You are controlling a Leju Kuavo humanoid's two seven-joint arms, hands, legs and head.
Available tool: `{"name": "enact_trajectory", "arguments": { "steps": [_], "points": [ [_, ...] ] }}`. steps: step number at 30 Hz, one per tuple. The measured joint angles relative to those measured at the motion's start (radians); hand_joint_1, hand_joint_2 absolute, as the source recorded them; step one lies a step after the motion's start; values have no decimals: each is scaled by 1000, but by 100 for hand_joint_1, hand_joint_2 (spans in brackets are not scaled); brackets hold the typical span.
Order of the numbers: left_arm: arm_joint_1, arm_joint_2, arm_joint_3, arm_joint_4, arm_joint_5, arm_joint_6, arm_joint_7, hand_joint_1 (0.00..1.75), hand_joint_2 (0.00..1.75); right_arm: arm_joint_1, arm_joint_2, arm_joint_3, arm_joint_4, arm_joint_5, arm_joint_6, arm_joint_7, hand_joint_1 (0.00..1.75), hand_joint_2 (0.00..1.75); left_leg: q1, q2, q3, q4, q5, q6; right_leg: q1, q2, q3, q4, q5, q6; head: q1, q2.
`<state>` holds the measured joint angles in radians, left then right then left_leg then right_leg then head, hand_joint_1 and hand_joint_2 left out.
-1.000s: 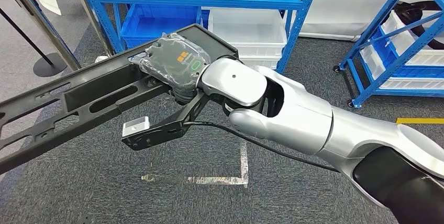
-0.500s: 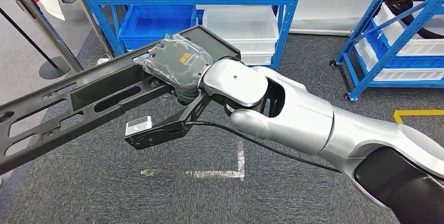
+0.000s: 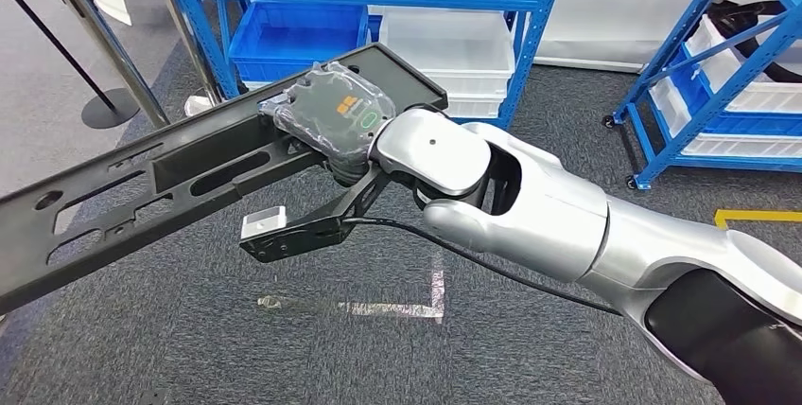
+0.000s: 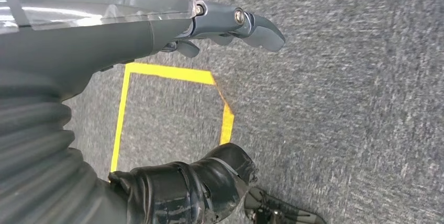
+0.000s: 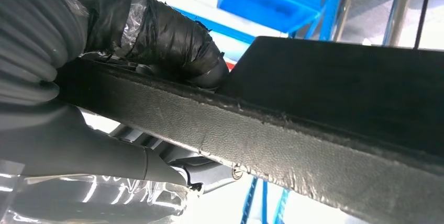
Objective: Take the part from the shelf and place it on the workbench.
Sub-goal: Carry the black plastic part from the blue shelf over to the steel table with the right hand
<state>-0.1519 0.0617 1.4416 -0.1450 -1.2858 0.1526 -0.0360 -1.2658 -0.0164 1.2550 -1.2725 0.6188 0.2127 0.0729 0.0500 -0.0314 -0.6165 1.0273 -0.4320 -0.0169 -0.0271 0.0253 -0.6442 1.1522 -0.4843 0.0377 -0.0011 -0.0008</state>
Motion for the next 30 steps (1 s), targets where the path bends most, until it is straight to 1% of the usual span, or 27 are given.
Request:
{"name": "enact_trajectory", "arguments": {
  "steps": [1,2,3,5,6,7,8,9,10,11,12,13,14,16,17,18,20,21,22,23,24,25,26,27,28,29,30],
  "points": [
    [-1,0,0,0,0,0,0,0,175,-1,0,0,1,2,0,0,175,175,1,-8,-5,2,2,-8,-3,19,31,-59,16,2,1,0],
    [-3,-1,0,0,-1,0,0,0,175,-2,0,0,2,5,0,0,175,175,3,-15,-11,2,7,-17,-4,34,47,-94,22,2,0,0],
    [-4,-1,0,0,-1,0,1,0,175,-3,0,0,2,6,-1,-1,175,175,4,-22,-18,0,12,-27,-2,44,52,-108,20,-1,1,0],
    [-2,-2,0,0,-1,0,2,0,175,-3,0,1,4,9,-1,-1,175,175,8,-35,-27,-7,23,-44,2,30,47,-112,25,-14,-1,0],
    [0,-3,0,0,-1,0,2,0,175,-3,0,2,6,10,-1,-1,175,175,9,-30,-32,-3,21,-48,2,21,47,-115,30,-21,-1,0],
    [2,-3,0,0,-1,0,2,0,175,-4,0,3,7,11,-1,-1,175,175,8,-18,-43,16,7,-50,2,12,47,-118,33,-30,-3,0],
    [2,-3,0,0,-1,0,3,0,175,-5,0,3,8,11,-1,-1,175,175,6,-3,-62,56,-18,-48,2,2,47,-121,37,-38,-5,0],
    [1,-3,0,0,-1,0,3,0,175,-6,0,4,10,11,-1,-1,175,175,2,11,-88,115,-51,-45,7,-8,46,-121,38,-44,-7,0],
    [0,-3,0,0,-1,0,3,0,175,-5,0,5,11,11,-1,-1,175,175,-1,17,-116,182,-81,-42,12,-19,45,-121,39,-49,-8,0],
    [0,-4,0,0,-1,0,3,0,175,-5,0,7,12,12,-1,-1,175,175,-4,19,-137,235,-99,-40,18,-30,44,-120,39,-53,-9,0],
    [1,-4,0,0,-1,0,3,0,175,-4,0,10,13,12,-1,-1,175,175,-8,20,-144,259,-101,-37,23,-40,43,-119,38,-56,-8,0],
    [2,-4,0,0,-2,0,3,0,175,-3,0,14,13,12,-1,-2,175,175,-10,22,-132,245,-86,-33,28,-50,43,-118,37,-58,-8,0],
    [2,-4,0,0,-2,0,3,0,175,-3,0,16,14,12,-1,-2,175,175,-14,27,-103,197,-58,-28,31,-60,42,-115,36,-59,-8,0],
    [1,-3,0,0,-6,0,3,0,175,-6,1,18,14,12,-1,-2,175,175,-25,61,-38,79,-22,-16,39,-79,40,-109,33,-59,-8,0],
    [-1,-3,0,0,-8,0,3,0,175,-8,1,18,14,13,-1,-2,175,175,-30,72,-20,42,-15,-9,43,-88,39,-106,32,-57,-8,0],
    [-2,-3,0,0,-9,0,3,0,175,-10,1,18,14,13,-1,-2,175,175,-35,78,-15,27,-15,-3,46,-96,37,-104,31,-55,-8,0],
    [-1,-3,0,0,-10,0,3,0,175,-12,1,18,15,15,-1,-5,175,175,-36,58,-18,24,-7,8,48,-111,37,-105,32,-49,-7,0],
    [0,-3,0,0,-10,0,2,0,175,-12,1,18,15,16,-1,-7,175,175,-33,50,-18,19,-3,13,47,-108,36,-101,27,-44,-7,0],
    [2,-3,0,0,-10,-1,1,0,175,-13,1,18,16,17,-1,-8,175,175,-30,42,-18,15,2,18,45,-95,30,-88,14,-39,-5,0],
    [2,-3,0,0,-10,-2,1,0,175,-14,1,18,16,19,-1,-9,175,175,-26,35,-19,11,6,23,42,-75,16,-54,-10,-33,-4,0],
    [1,-3,0,0,-10,-2,0,0,175,-14,1,18,16,19,-1,-10,175,175,-25,27,-21,10,10,27,38,-52,-8,0,-42,-28,-3,0],
    [1,-3,0,0,-10,-3,-1,0,175,-13,1,18,17,20,-1,-10,175,175,-25,19,-24,9,12,29,35,-38,-37,66,-75,-24,-2,0],
    [0,-3,0,0,-10,-4,-1,0,175,-11,1,19,18,20,-1,-10,175,175,-24,10,-28,9,15,30,32,-31,-63,126,-99,-22,-1,0],
    [1,-3,0,0,-10,-5,-1,0,175,-9,1,19,19,20,0,-10,175,175,-24,-1,-31,10,17,29,29,-29,-78,160,-105,-20,-1,0],
    [1,-3,0,0,-10,-6,-2,0,175,-8,1,20,19,20,0,-10,175,175,-23,-11,-33,10,19,28,26,-27,-74,157,-93,-20,-1,0],
    [2,-3,0,0,-10,-7,-3,0,175,-8,1,21,20,20,0,-11,175,175,-22,-23,-34,10,21,25,24,-24,-51,114,-64,-20,0,0],
    [2,-3,0,0,-10,-8,-5,0,175,-8,1,21,20,21,0,-11,175,175,-20,-34,-35,10,23,22,21,-12,-16,47,-30,-22,0,0]
  ]
}}
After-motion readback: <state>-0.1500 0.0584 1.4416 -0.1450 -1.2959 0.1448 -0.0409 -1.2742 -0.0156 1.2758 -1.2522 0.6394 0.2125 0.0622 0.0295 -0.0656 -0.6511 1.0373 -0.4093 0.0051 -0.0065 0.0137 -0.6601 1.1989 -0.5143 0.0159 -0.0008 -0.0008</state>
